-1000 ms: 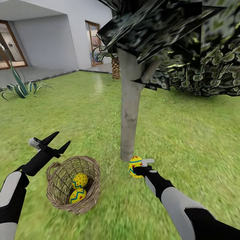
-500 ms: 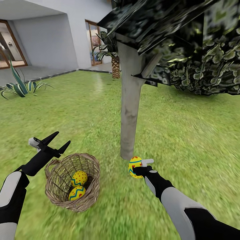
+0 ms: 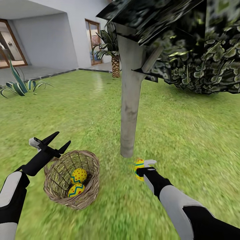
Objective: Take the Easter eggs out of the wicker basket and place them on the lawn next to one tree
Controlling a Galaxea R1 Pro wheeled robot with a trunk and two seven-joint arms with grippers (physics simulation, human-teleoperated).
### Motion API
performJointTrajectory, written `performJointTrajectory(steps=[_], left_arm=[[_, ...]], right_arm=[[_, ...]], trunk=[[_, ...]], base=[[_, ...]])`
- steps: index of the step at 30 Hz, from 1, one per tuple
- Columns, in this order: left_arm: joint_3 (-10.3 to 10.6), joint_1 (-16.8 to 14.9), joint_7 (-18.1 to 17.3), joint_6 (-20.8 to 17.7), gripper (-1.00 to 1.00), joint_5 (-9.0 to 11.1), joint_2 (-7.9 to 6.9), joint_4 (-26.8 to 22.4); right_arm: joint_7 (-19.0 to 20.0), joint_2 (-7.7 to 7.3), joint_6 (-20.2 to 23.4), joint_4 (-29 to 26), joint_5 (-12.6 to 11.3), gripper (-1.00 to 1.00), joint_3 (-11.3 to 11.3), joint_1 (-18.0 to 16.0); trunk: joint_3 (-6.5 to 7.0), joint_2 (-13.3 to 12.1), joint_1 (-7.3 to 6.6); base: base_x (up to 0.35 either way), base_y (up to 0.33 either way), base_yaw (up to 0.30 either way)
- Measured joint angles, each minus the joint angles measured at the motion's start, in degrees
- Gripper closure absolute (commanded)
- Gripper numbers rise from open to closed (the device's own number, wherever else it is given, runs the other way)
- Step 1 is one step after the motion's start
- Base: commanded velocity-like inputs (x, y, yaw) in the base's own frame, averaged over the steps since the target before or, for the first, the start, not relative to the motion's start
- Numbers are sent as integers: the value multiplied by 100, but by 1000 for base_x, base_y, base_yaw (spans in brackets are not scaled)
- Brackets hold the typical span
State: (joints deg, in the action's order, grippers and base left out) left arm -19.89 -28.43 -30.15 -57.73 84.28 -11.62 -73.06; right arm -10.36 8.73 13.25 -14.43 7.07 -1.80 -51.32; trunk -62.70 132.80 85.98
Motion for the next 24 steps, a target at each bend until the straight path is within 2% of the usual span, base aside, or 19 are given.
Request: performJointTrajectory(steps=[2, 4, 5, 6, 8, 10, 12, 14, 16, 17, 20, 23, 24], left_arm=[[0, 0, -1, 1, -100, -3, 35, -4], [0, 0, 0, -4, -100, -1, 81, -10], [0, 0, 0, -6, -100, -2, 90, -9], [1, 0, 0, -7, -100, -1, 92, -9], [0, 0, 0, -8, -100, -1, 97, -9], [0, 0, 0, -8, -100, -2, 97, -9], [2, -3, 0, -3, -100, -2, 101, -4], [106, -1, 6, 9, -100, -12, 197, -5], [372, 0, 8, 18, -100, -10, 247, -13], [422, 0, 8, 19, -100, -7, 253, -13], [452, 0, 8, 19, -100, -4, 249, -15], [457, 0, 8, 19, -100, -3, 248, -13], [457, 0, 8, 19, -100, -3, 248, -13]], right_arm=[[-214, 116, 376, -4, -15, 100, 10, -301], [-283, 123, 983, 55, -15, 100, 19, -851], [-272, 123, 1388, 135, -16, 100, 16, -1036], [-259, 123, 1567, 174, -18, 100, 16, -1120], [-143, 123, 1660, 187, -19, 100, 20, -1189], [340, 123, 1695, 262, -25, 100, 15, -1278], [548, 123, 1704, 470, -19, 100, 14, -1300], [607, 124, 1656, 556, -16, 100, 15, -1301], [628, 124, 1276, 774, -18, 100, 14, -1300], [631, 124, 1159, 851, -15, 100, 15, -1301], [626, 124, 1001, 911, -3, 100, 15, -1302], [632, 124, 85, 1310, 18, 100, 23, -1293], [631, 124, -33, 1366, 22, 100, 27, -1293]], trunk=[[-35, 80, 44], [-71, 161, 87], [-89, 201, 110], [-108, 241, 132], [-144, 321, 176], [-180, 401, 220], [-216, 481, 264], [-252, 561, 308], [-288, 642, 352], [-306, 682, 374], [-359, 802, 440], [-413, 922, 506], [-431, 962, 527]], base=[[0, 0, 0], [0, 0, 0], [0, 0, 0], [0, 0, 0], [0, 0, 0], [0, 0, 0], [0, 0, 0], [0, 0, 0], [0, 0, 0], [0, 0, 0], [0, 0, 0], [0, 0, 0], [0, 0, 0]])
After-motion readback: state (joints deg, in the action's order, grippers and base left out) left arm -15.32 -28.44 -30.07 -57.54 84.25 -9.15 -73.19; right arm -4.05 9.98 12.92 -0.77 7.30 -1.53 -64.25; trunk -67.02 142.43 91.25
